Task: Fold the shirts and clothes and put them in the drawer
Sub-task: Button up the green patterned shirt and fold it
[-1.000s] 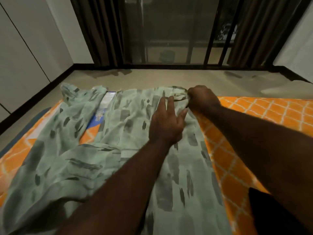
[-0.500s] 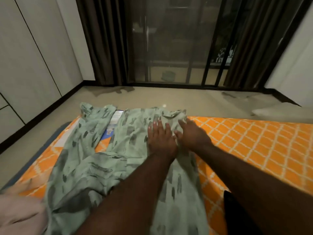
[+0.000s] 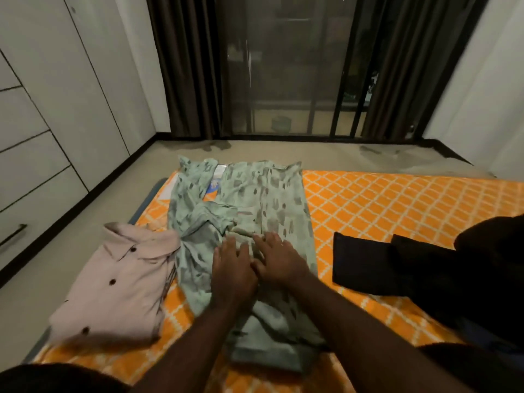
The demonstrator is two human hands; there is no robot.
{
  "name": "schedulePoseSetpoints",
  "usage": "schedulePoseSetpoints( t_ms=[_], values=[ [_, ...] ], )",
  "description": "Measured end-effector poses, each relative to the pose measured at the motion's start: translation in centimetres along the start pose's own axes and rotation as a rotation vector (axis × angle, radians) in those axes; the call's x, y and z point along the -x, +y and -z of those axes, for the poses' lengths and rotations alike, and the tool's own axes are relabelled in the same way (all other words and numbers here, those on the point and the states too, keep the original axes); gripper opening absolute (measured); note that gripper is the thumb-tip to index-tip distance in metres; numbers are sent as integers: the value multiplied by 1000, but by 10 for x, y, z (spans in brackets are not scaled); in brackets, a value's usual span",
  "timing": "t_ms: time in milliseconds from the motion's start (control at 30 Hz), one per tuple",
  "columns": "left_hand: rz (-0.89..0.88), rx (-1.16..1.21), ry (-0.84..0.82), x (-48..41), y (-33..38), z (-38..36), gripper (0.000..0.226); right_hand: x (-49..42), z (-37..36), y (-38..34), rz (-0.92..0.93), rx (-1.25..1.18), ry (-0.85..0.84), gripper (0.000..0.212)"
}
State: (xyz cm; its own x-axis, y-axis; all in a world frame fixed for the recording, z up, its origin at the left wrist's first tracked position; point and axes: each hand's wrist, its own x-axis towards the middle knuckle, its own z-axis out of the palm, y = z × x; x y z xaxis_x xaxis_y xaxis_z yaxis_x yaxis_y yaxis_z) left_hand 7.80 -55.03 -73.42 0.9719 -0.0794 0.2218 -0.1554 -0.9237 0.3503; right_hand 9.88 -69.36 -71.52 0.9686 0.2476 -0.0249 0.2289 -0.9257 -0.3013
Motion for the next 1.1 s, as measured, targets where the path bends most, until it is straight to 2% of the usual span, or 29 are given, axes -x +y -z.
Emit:
schedulePoseSetpoints(
  t_ms=[33, 133, 267, 467, 667, 833, 967, 1100],
  values=[
    [5, 60, 24, 19, -4, 3, 44, 8, -3, -4, 24, 32, -22, 73],
    [112, 325, -43, 52, -11, 5, 49, 28, -11, -12, 42, 95, -60, 78],
    [336, 475, -86, 49, -16, 9, 50, 48, -15, -13, -103, -31, -92, 83],
    [454, 466, -108, 41, -23, 17, 51, 69, -21, -10, -140, -26, -174, 82],
    [519, 680, -83, 22, -29, 0, 30, 56, -22, -10, -155, -93, -166, 75],
    [618, 655, 75, 17, -29, 2, 22, 41, -31, -10, -142, -133, -153, 70],
    [710, 556, 168, 12, -22, 3, 33, 36, -36, -13, -123, -150, -141, 68],
    [757, 636, 205, 5, -19, 6, 47, 39, -38, -13, -108, -153, -141, 66]
  ],
)
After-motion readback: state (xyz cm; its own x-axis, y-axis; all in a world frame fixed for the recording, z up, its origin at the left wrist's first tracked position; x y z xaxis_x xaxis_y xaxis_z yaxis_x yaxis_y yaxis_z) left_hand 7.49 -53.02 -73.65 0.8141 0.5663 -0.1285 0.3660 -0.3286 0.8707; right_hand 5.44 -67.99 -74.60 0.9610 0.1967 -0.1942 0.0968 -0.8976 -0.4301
